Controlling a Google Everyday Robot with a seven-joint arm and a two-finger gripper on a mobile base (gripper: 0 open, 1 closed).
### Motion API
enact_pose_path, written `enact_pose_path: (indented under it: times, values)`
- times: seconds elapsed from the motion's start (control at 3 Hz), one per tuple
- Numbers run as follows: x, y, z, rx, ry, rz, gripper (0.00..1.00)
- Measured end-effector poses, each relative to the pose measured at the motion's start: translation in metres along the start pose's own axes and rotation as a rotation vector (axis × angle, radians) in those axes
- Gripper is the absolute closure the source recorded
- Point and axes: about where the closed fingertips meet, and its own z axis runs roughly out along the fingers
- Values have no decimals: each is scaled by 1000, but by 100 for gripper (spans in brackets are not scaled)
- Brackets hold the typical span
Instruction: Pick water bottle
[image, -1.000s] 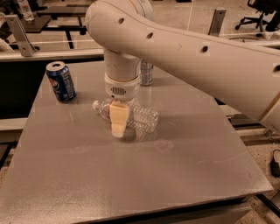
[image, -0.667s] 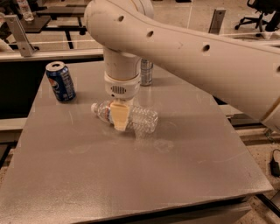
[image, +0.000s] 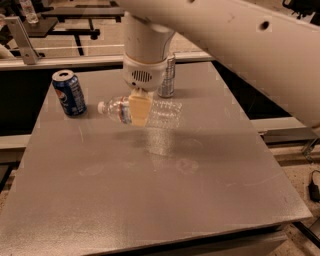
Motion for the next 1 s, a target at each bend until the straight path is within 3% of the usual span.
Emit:
enact_pose_path:
  times: [0.67,1.0]
  values:
    - [-15,-9,-54,27,-101,-67,100]
    - [-19,-11,-51,37,-107,-66,100]
